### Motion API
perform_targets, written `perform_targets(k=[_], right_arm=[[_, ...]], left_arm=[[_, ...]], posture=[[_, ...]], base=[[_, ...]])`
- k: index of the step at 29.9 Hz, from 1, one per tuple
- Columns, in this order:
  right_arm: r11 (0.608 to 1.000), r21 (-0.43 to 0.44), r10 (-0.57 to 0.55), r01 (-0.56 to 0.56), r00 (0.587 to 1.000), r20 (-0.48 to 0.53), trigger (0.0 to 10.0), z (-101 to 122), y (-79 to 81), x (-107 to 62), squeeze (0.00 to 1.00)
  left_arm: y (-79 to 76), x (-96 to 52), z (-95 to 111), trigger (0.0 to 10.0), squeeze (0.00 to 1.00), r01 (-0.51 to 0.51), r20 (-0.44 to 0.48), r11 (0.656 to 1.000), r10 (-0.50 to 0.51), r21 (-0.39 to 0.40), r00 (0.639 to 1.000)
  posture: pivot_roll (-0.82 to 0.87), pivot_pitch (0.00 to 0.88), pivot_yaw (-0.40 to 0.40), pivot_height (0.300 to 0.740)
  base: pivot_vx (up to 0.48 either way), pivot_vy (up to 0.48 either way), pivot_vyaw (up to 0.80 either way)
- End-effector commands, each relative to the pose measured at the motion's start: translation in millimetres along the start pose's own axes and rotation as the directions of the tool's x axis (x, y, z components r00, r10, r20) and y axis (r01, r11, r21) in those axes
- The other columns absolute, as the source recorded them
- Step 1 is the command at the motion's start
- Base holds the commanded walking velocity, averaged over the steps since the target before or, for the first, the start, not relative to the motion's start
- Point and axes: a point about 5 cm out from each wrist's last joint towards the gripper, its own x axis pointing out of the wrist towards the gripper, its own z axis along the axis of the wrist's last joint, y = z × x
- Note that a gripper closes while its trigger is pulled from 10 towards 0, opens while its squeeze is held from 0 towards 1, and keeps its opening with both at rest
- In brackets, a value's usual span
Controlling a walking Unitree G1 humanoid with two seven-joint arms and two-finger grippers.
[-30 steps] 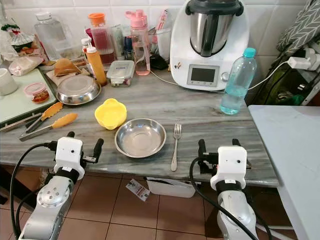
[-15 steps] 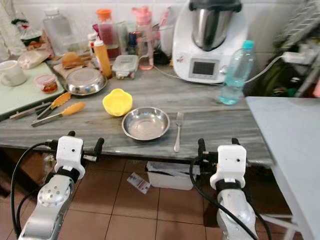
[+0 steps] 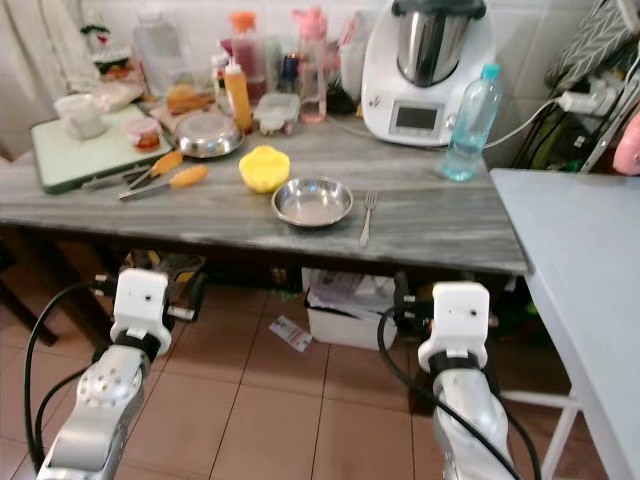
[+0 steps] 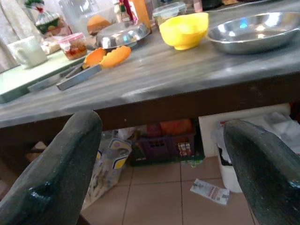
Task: Setting the table
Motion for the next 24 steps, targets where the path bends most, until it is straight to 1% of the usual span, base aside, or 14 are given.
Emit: perform_targets(k=[1, 11, 14, 17, 20, 24], right_arm=[[1.0, 0.004, -0.012, 0.012, 1.0, 0.011, 10.0, 2.3, -1.5, 0.6, 0.0], [1.0, -0.002, -0.017, 0.017, 1.0, 0.018, 10.0, 3.4, -3.1, 3.6, 0.0], [1.0, -0.008, -0.014, 0.014, 1.0, 0.022, 10.0, 4.0, -3.1, 4.4, 0.0], [1.0, -0.009, -0.012, 0.012, 1.0, 0.024, 10.0, 4.5, -3.0, 5.6, 0.0], [1.0, -0.011, -0.011, 0.012, 1.0, 0.027, 10.0, 5.2, -2.6, 6.5, 0.0], [1.0, -0.012, -0.012, 0.012, 1.0, 0.029, 10.0, 5.5, -2.4, 7.7, 0.0]], left_arm=[[2.1, 2.4, 4.4, 10.0, 0.0, 0.003, 0.016, 1.0, -0.003, 0.019, 1.0], [-3.1, 5.3, 6.2, 10.0, 0.0, 0.029, 0.027, 0.999, -0.029, 0.024, 0.999], [-4.3, 5.9, 7.7, 10.0, 0.0, 0.043, 0.042, 0.999, -0.044, 0.021, 0.998], [-6.2, 7.0, 10.0, 10.0, 0.0, 0.069, 0.057, 0.998, -0.069, 0.006, 0.996], [-9.8, 8.6, 13.1, 10.0, 0.0, 0.101, 0.077, 0.993, -0.097, -0.057, 0.992], [-15.4, 10.0, 15.9, 10.0, 0.0, 0.128, 0.085, 0.99, -0.124, -0.049, 0.989]], posture=[[-0.11, 0.0, 0.055, 0.74], [-0.11, 0.0, 0.054, 0.74], [-0.11, 0.0, 0.052, 0.74], [-0.11, 0.0, 0.05, 0.74], [-0.11, 0.0, 0.052, 0.74], [-0.11, 0.0, 0.054, 0.74]], base=[[-0.337, 0.0, 0.0], [-0.339, 0.0, 0.0], [-0.326, 0.0, 0.0], [0.0, 0.0, 0.0], [0.0, 0.0, 0.0], [0.0, 0.0, 0.0]])
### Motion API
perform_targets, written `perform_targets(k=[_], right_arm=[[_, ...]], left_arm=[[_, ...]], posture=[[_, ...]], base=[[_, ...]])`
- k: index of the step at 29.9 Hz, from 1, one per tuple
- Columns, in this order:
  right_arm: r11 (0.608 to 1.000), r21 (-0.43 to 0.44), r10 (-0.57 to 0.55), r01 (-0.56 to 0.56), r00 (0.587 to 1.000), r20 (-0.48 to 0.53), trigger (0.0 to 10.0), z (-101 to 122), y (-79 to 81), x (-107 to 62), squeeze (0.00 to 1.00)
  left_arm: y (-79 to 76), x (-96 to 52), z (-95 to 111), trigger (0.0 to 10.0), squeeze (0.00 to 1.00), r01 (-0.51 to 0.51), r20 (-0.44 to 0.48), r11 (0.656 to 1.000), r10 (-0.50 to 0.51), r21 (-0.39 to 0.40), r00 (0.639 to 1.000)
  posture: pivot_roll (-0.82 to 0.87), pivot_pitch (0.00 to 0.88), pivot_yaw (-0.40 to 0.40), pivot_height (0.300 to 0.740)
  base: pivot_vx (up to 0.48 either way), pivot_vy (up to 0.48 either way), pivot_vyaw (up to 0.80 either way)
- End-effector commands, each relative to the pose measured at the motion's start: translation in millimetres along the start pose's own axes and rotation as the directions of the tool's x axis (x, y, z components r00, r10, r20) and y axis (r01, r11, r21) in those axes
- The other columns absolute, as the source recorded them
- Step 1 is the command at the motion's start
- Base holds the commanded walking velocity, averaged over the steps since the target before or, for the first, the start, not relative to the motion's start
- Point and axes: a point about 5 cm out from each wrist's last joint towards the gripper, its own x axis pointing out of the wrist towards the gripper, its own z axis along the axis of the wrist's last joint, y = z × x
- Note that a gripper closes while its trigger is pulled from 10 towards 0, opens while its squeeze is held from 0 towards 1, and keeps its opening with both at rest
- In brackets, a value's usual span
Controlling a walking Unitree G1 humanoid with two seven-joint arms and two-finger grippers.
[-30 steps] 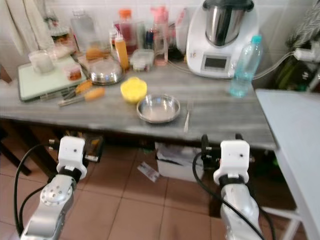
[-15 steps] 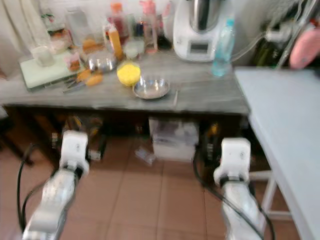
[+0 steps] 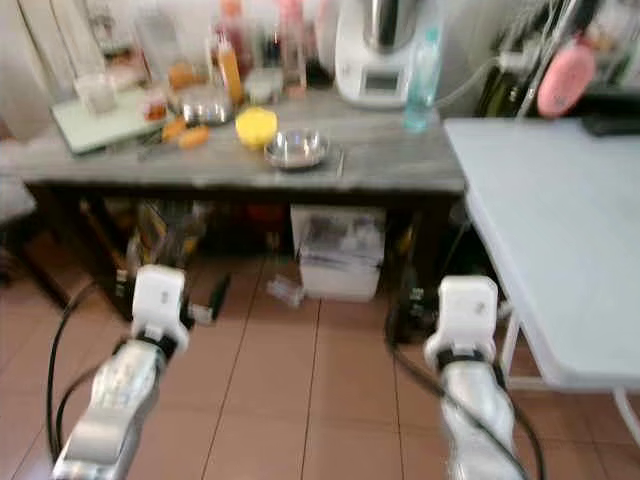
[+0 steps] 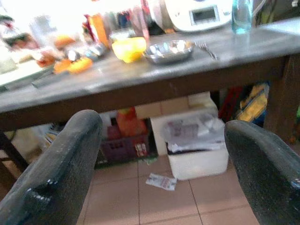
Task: Setting the table
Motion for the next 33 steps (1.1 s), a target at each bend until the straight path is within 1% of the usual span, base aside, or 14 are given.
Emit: perform_targets(k=[1, 4, 8, 21, 33], right_arm=[[1.0, -0.006, -0.004, 0.004, 1.0, 0.025, 10.0, 5.4, -1.4, 3.5, 0.0], [1.0, -0.006, -0.005, 0.005, 1.0, 0.028, 10.0, 5.8, -1.3, 3.8, 0.0], [1.0, -0.007, -0.008, 0.008, 1.0, 0.028, 10.0, 5.8, -1.1, 3.1, 0.0], [1.0, -0.005, -0.022, 0.022, 0.999, 0.023, 10.0, 4.2, -0.5, 2.3, 0.0], [0.999, -0.008, -0.037, 0.037, 0.999, 0.029, 10.0, 4.5, 0.7, 5.3, 0.0]], left_arm=[[-4.1, 3.0, 4.8, 10.0, 0.0, 0.026, 0.02, 1.0, -0.026, -0.004, 0.999], [-6.8, 3.8, 5.4, 10.0, 0.0, 0.044, 0.024, 0.999, -0.044, -0.014, 0.999], [-8.1, 4.7, 5.6, 10.0, 0.0, 0.058, 0.024, 0.998, -0.057, -0.034, 0.998], [-7.4, 5.3, 7.5, 10.0, 0.0, 0.085, 0.025, 0.996, -0.084, -0.037, 0.996], [-11.0, 9.9, 11.6, 10.0, 0.0, 0.105, 0.032, 0.994, -0.104, -0.042, 0.994]], posture=[[-0.11, 0.0, 0.054, 0.74], [-0.11, 0.0, 0.056, 0.74], [-0.12, 0.0, 0.06, 0.74], [-0.11, 0.0, 0.073, 0.74], [-0.11, 0.0, 0.085, 0.74]], base=[[0.0, 0.0, 0.0], [0.0, 0.0, 0.0], [0.0, -0.334, 0.0], [0.0, -0.471, 0.0], [0.0, -0.48, 0.0]])
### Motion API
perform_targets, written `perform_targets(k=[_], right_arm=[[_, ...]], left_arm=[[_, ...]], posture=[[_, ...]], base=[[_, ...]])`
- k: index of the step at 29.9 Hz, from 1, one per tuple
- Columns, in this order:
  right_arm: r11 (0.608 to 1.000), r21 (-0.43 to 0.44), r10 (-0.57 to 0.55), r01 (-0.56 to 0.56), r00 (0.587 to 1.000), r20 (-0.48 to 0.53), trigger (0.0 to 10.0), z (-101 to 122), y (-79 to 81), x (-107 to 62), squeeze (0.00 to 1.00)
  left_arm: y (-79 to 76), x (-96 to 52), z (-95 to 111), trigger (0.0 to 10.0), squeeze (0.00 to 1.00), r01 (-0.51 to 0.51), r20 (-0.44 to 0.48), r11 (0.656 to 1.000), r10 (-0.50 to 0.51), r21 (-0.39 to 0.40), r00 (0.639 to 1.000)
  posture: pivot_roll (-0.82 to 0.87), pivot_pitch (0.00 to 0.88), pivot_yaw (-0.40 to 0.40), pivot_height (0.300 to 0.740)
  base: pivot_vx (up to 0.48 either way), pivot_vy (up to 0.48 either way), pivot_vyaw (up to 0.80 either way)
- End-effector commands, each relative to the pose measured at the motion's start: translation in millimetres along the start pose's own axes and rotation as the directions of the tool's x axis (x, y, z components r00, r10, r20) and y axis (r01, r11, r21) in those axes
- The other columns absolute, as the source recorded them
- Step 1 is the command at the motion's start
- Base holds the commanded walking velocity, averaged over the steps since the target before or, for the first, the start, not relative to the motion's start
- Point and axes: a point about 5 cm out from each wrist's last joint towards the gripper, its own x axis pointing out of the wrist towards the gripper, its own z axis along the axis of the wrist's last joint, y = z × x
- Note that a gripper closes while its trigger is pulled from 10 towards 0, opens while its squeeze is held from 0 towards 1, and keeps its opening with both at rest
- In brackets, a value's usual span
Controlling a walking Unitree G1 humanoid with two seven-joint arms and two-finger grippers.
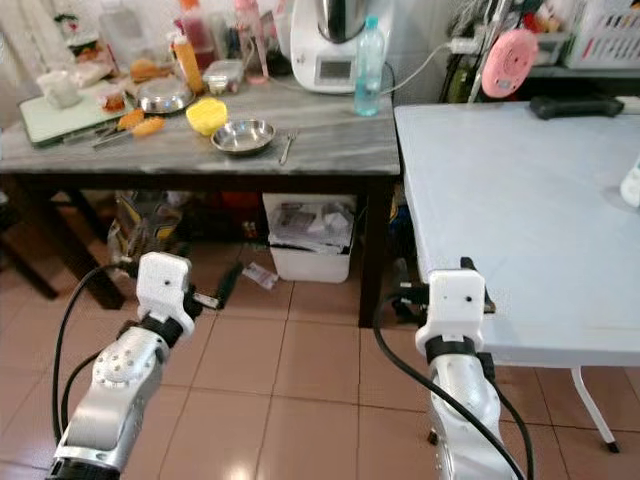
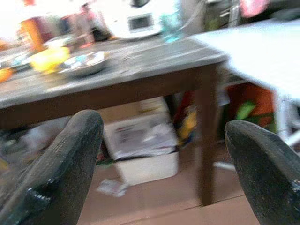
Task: Setting the table
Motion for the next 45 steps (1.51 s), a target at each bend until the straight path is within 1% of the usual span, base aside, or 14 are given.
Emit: perform_targets(k=[1, 12, 20, 27, 34, 36, 45], right_arm=[[1.0, 0.012, -0.006, 0.006, 1.0, 0.003, 10.0, 1.0, 3.2, -0.8, 0.0], [0.999, 0.006, -0.034, 0.034, 0.999, 0.006, 10.0, 1.9, -0.6, 0.3, 0.0], [0.999, 0.003, -0.041, 0.041, 0.999, 0.001, 10.0, 0.5, 0.2, -1.3, 0.0], [0.999, 0.001, -0.044, 0.044, 0.999, 0.001, 10.0, 0.0, 1.0, -1.7, 0.0], [0.998, -0.008, -0.066, 0.066, 0.998, 0.005, 10.0, 0.5, -2.5, -0.6, 0.0], [0.996, -0.025, -0.082, 0.082, 0.997, 0.011, 10.0, 1.1, -4.9, -0.4, 0.0], [0.995, -0.031, -0.094, 0.095, 0.995, 0.009, 10.0, 0.2, -8.0, 1.1, 0.0]], left_arm=[[6.9, 0.4, 2.7, 10.0, 0.0, -0.009, 0.0, 1.0, 0.009, 0.019, 1.0], [6.3, 4.8, 4.6, 10.0, 0.0, 0.019, 0.001, 0.999, -0.019, 0.034, 1.0], [10.3, 4.3, 5.2, 10.0, 0.0, 0.023, 0.001, 0.999, -0.023, 0.044, 1.0], [8.5, 4.8, 5.1, 10.0, 0.0, 0.031, 0.001, 0.998, -0.032, 0.046, 1.0], [10.4, 7.3, 5.5, 10.0, 0.0, 0.036, 0.0, 0.998, -0.036, 0.053, 0.999], [9.6, 8.1, 6.1, 10.0, 0.0, 0.039, 0.002, 0.998, -0.039, 0.053, 0.999], [7.9, 10.7, 6.4, 10.0, 0.0, 0.05, 0.003, 0.997, -0.05, 0.05, 0.999]], posture=[[-0.11, 0.0, 0.086, 0.74], [-0.11, 0.012, 0.09, 0.74], [-0.11, 0.018, 0.102, 0.74], [-0.11, 0.015, 0.106, 0.74], [-0.11, 0.011, 0.107, 0.74], [-0.11, 0.009, 0.11, 0.74], [-0.12, 0.003, 0.111, 0.74]], base=[[0.0, -0.48, 0.0], [0.0, -0.48, 0.0], [0.0, -0.48, 0.0], [0.0, -0.48, 0.0], [0.0, -0.48, 0.0], [0.0, -0.48, 0.0], [0.0, -0.48, 0.0]])
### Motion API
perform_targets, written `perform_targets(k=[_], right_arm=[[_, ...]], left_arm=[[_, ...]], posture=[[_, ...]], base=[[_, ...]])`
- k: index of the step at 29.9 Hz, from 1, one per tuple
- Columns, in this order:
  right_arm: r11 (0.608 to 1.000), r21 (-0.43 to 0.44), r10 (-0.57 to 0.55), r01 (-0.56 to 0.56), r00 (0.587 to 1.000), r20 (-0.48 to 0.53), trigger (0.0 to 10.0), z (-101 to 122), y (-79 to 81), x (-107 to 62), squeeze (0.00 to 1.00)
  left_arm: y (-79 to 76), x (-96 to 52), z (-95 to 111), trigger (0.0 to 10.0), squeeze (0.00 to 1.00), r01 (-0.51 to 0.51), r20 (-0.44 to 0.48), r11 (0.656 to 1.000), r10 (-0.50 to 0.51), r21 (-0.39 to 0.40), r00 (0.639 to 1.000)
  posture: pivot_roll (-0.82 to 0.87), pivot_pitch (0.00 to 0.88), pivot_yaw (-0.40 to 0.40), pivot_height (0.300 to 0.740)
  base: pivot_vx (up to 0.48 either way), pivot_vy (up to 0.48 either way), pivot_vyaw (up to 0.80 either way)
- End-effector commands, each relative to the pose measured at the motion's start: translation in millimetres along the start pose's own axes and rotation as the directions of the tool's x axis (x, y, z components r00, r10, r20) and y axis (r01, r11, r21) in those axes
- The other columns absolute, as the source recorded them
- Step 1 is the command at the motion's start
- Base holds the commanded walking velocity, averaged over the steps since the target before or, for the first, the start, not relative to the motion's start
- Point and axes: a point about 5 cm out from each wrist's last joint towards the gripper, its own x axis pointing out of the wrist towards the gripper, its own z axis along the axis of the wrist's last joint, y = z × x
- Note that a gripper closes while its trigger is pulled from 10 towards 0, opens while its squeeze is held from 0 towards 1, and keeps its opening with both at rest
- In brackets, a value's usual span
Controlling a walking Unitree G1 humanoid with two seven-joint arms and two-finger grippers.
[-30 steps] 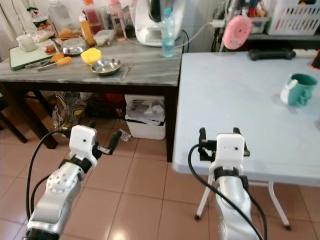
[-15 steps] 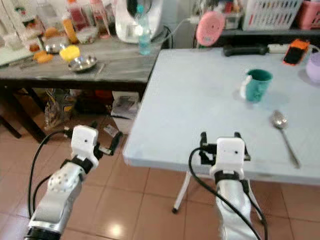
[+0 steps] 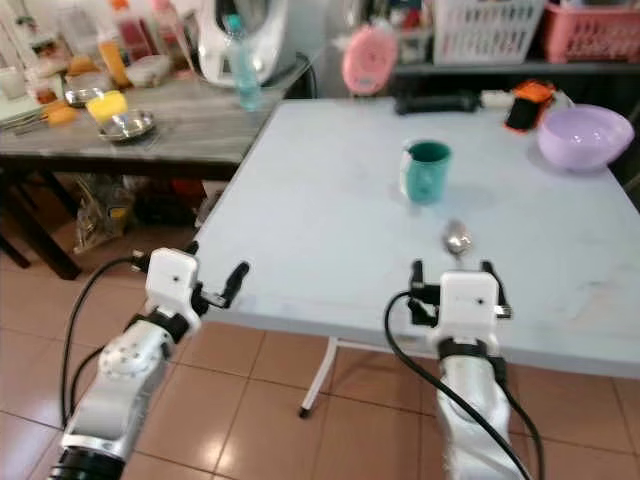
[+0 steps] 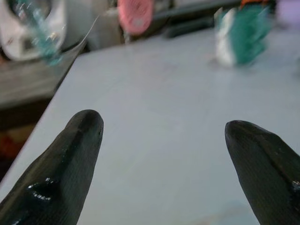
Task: Setting the table
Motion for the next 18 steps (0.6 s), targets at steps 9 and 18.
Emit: perform_targets(k=[9, 18], right_arm=[[0.999, 0.023, 0.031, -0.031, 0.999, 0.018, 10.0, 5.5, 11.8, 1.5, 0.0], [0.996, 0.03, 0.084, -0.084, 0.996, 0.005, 10.0, 5.5, 20.4, 6.3, 0.0]], left_arm=[[7.0, -2.7, -2.0, 10.0, 0.0, -0.034, -0.002, 0.999, 0.034, -0.012, 0.999], [6.5, -10.3, -11.1, 10.0, 0.0, -0.051, -0.027, 0.998, 0.05, -0.045, 0.998]], posture=[[-0.12, 0.003, 0.104, 0.74], [-0.12, 0.014, 0.073, 0.74]], base=[[0.0, -0.187, 0.0], [0.0, 0.0, 0.0]])
